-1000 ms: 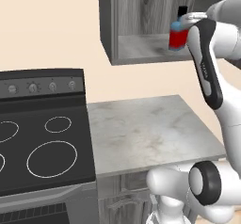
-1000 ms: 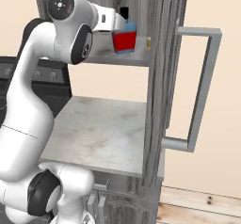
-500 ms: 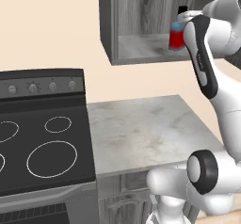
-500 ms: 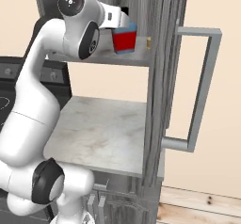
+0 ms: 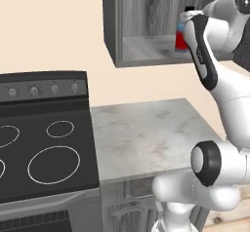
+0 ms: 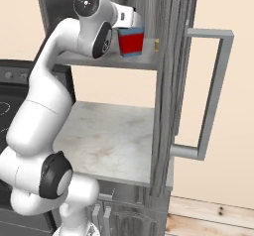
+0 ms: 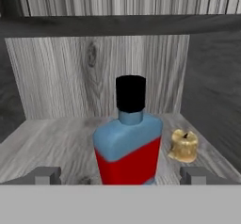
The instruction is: Get the candle and the liquor from the cabinet and move them to the dining counter.
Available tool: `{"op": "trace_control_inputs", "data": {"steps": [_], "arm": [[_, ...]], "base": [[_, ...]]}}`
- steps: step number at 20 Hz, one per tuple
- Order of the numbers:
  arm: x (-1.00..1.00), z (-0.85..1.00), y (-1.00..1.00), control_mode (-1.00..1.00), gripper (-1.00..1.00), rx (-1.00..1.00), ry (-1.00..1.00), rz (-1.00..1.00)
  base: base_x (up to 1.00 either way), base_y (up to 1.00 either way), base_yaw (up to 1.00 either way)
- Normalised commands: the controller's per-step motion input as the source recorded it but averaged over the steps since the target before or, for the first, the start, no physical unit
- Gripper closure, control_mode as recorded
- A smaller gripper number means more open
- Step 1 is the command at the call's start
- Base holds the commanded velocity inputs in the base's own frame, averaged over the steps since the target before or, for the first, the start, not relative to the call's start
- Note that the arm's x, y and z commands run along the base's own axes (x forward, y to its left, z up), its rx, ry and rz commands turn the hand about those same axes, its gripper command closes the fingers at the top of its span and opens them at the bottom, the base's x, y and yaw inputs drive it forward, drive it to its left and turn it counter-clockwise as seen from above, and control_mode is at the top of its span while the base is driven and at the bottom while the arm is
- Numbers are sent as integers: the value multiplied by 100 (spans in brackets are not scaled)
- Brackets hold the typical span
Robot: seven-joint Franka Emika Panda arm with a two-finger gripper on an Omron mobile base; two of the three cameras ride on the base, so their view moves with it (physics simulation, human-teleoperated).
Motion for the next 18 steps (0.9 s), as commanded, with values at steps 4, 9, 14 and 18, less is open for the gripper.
{"op": "trace_control_inputs", "data": {"steps": [4, 9, 14, 18], "arm": [[42, 1, -2, -100, -100, 0, 0, 3], [39, -1, -10, -100, -100, 0, 0, 5], [31, 0, -14, -100, -100, 0, 0, 6], [20, -1, -12, -100, -100, 0, 0, 4]], "base": [[0, 0, 0], [0, 0, 0], [0, 0, 0], [0, 0, 0]]}}
